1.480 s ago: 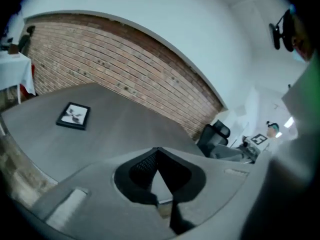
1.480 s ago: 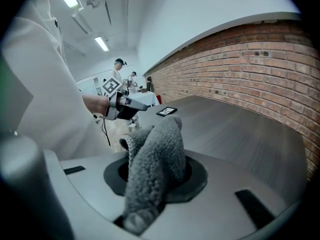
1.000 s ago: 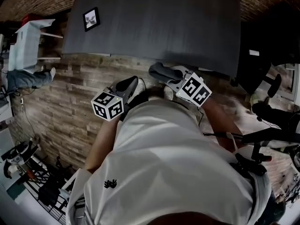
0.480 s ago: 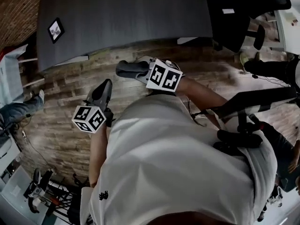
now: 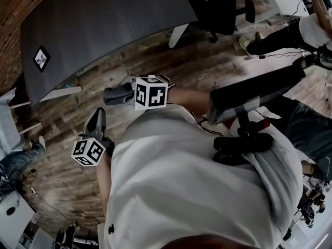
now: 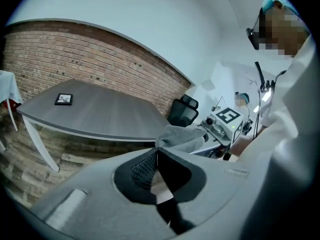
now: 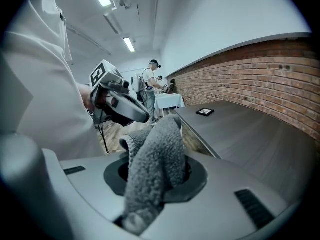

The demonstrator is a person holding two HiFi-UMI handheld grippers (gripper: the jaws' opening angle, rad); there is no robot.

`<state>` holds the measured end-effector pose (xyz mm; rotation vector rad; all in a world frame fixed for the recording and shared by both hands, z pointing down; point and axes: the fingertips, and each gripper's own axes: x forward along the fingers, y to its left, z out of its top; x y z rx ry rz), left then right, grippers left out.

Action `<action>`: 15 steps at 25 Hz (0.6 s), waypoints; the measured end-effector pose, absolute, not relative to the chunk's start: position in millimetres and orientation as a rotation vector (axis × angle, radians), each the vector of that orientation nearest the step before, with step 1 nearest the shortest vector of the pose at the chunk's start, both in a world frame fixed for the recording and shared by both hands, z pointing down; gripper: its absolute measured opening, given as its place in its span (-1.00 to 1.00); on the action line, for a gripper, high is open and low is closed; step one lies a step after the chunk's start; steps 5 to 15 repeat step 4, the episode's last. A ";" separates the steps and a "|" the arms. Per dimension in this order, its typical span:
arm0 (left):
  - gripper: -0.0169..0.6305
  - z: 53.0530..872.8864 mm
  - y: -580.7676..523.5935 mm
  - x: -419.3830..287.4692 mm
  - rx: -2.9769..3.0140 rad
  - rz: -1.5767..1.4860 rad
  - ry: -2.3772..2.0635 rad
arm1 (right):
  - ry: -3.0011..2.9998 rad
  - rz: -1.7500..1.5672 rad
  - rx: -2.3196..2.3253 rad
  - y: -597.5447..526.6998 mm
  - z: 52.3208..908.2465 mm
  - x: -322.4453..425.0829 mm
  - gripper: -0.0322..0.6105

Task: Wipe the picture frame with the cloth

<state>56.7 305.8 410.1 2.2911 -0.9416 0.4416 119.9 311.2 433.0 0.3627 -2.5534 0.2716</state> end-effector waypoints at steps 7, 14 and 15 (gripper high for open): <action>-0.91 389.1 382.2 30.0 2.325 0.440 -0.936 | -2.552 0.281 0.374 394.7 418.9 91.3 -0.63; -0.91 389.1 382.2 30.0 2.325 0.440 -0.936 | -2.552 0.281 0.374 394.7 418.9 91.3 -0.63; -0.91 389.1 382.2 30.0 2.325 0.440 -0.936 | -2.552 0.281 0.374 394.7 418.9 91.3 -0.63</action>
